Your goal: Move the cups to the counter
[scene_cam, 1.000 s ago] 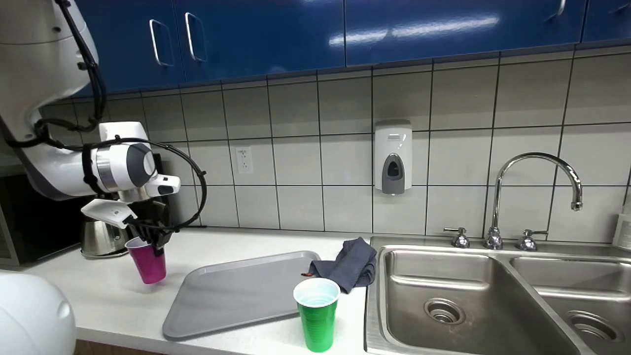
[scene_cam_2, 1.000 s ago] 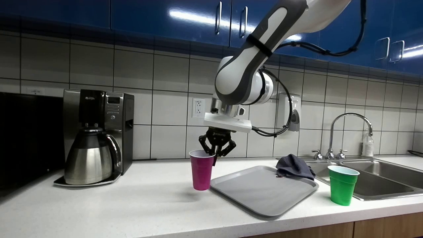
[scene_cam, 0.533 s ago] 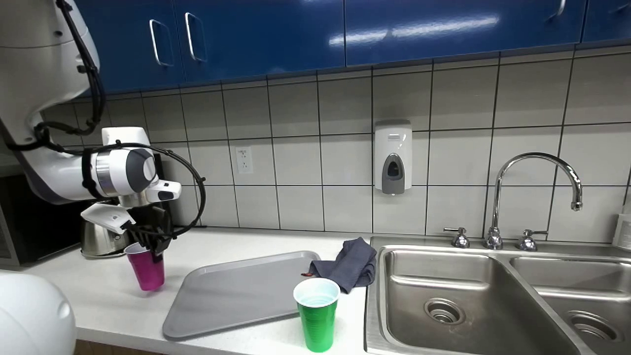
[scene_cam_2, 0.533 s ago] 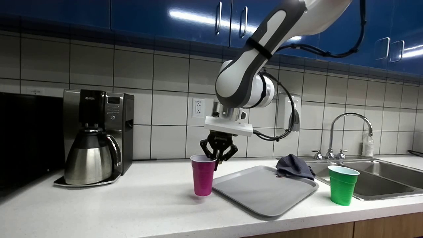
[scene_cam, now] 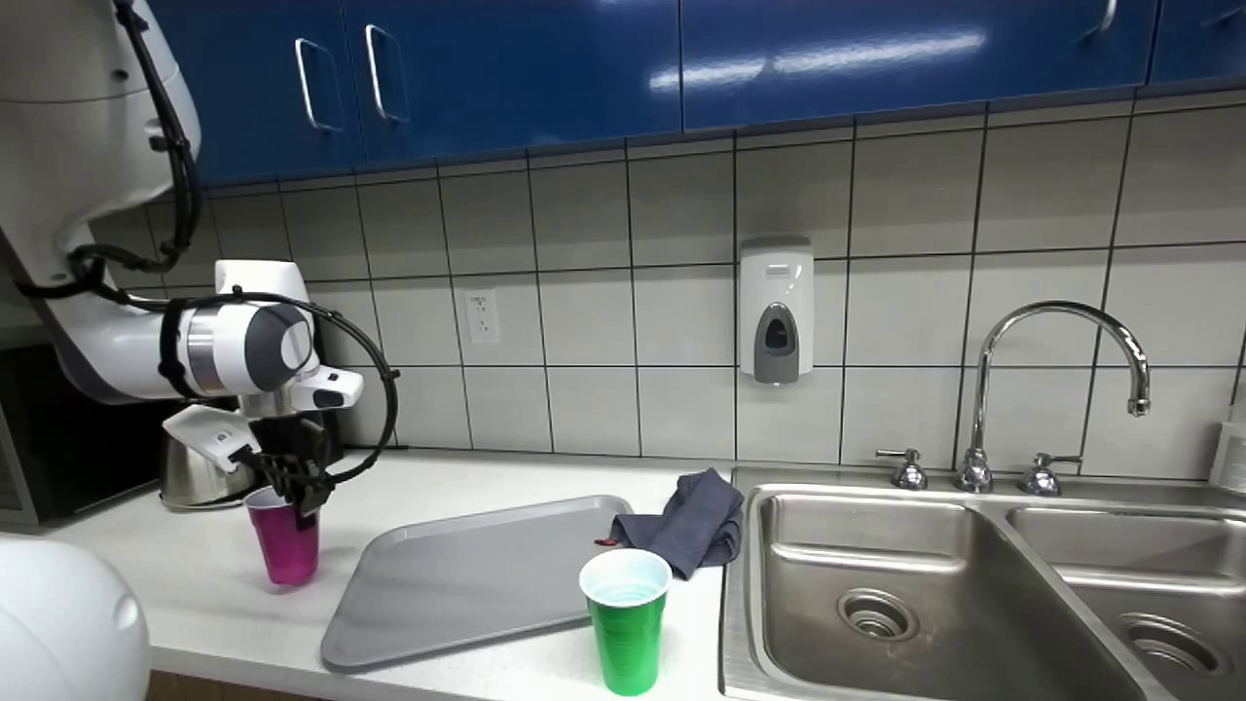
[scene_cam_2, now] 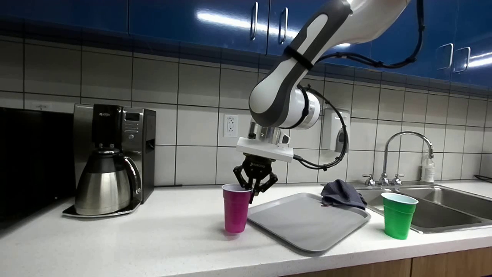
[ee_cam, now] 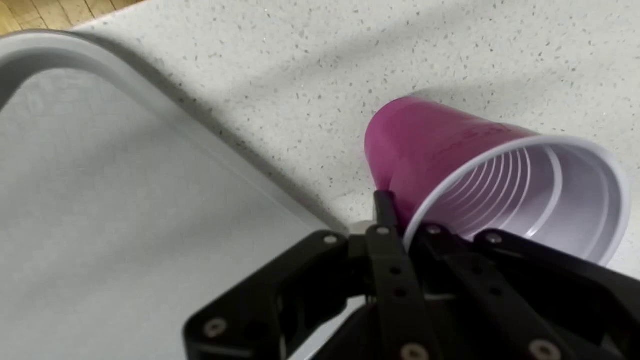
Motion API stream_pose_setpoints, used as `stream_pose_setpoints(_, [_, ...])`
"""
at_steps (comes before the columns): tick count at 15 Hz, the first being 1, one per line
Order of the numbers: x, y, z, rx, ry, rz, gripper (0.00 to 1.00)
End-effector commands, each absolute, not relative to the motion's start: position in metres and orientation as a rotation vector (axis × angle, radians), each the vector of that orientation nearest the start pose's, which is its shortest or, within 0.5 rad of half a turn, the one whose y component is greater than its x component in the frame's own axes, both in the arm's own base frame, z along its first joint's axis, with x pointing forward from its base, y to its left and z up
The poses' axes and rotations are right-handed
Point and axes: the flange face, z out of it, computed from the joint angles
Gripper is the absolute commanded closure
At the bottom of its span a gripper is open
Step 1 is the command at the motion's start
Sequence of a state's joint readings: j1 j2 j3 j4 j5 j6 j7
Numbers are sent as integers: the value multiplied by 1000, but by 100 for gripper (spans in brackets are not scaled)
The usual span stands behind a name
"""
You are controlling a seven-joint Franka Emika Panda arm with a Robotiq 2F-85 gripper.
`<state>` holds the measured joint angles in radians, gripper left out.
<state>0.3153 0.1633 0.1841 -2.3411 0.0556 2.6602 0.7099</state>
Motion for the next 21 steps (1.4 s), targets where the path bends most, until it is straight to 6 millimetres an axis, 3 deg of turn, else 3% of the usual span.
stream_pose_setpoints(1, [463, 249, 280, -2959, 436, -123, 99])
stream_pose_setpoints(7, [455, 245, 274, -2964, 447, -101, 99])
stream_pose_setpoints(8, [454, 244, 274, -2966, 448, -103, 72])
stream_pose_setpoints(10, [453, 244, 275, -2967, 447, -103, 66])
stream_pose_setpoints(18, [450, 242, 295, -2958, 448, -140, 5])
stream_pose_setpoints(21, [447, 240, 307, -2952, 449, -165, 0])
